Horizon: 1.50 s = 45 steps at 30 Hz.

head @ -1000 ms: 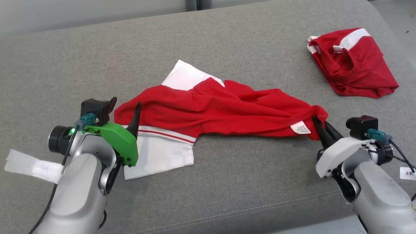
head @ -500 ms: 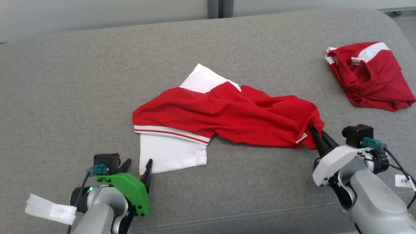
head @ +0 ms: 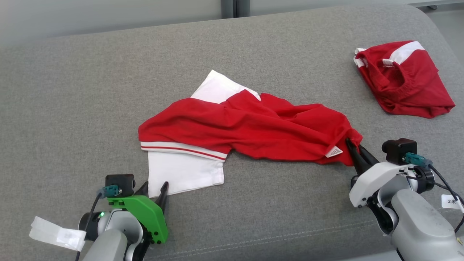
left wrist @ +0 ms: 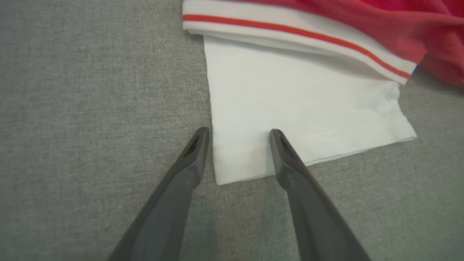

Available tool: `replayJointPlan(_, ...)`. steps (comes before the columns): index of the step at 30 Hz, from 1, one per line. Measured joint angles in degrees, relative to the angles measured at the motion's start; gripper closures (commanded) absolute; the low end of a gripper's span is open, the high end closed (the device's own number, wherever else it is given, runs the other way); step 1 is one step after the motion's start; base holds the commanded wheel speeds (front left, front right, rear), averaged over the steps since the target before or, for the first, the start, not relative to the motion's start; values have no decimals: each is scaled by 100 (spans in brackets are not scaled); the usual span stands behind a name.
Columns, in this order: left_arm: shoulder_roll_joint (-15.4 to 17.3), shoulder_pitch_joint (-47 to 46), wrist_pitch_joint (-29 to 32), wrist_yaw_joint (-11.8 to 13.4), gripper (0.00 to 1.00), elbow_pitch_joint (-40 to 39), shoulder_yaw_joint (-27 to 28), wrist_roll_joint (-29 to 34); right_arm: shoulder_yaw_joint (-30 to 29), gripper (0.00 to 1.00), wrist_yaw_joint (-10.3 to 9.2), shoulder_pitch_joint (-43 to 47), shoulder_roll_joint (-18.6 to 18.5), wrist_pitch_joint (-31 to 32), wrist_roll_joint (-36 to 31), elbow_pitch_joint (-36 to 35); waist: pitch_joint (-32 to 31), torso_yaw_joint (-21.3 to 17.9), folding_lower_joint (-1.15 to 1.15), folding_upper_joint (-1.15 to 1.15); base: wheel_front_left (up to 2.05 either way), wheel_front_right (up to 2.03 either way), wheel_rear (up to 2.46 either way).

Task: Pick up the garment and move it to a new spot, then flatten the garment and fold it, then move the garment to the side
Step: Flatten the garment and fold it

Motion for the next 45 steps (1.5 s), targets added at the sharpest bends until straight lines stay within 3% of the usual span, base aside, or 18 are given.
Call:
replayJointPlan(1,0,0,0,0,68,-1,-13,1,-7,100,0,0,-1,0,0,0,2,-6,0,0,0,0,0)
replayJointPlan(2,1,0,0,0,100,-3,-26,8,-13,100,0,0,0,0,1,-1,4,-12,0,0,0,0,0)
replayJointPlan(12,-26,-1,-375,10,100,-313,160,37,-91,100,1,2,0,0,-34,-98,21,-25,0,0,0,0,0)
replayJointPlan(24,-166,104,-1094,-51,100,-1402,939,-972,-322,100,32,270,38,0,-80,-616,-31,65,0,0,0,0,0)
replayJointPlan(35,-194,267,-1423,-269,100,-2610,1553,-2007,-829,100,33,230,87,-2,-133,-2113,-257,13,0,0,0,0,0)
replayJointPlan(45,-163,348,-1539,-326,100,-3978,1855,-2117,-1241,100,34,215,25,-11,-172,-3715,-573,-83,0,0,0,0,0)
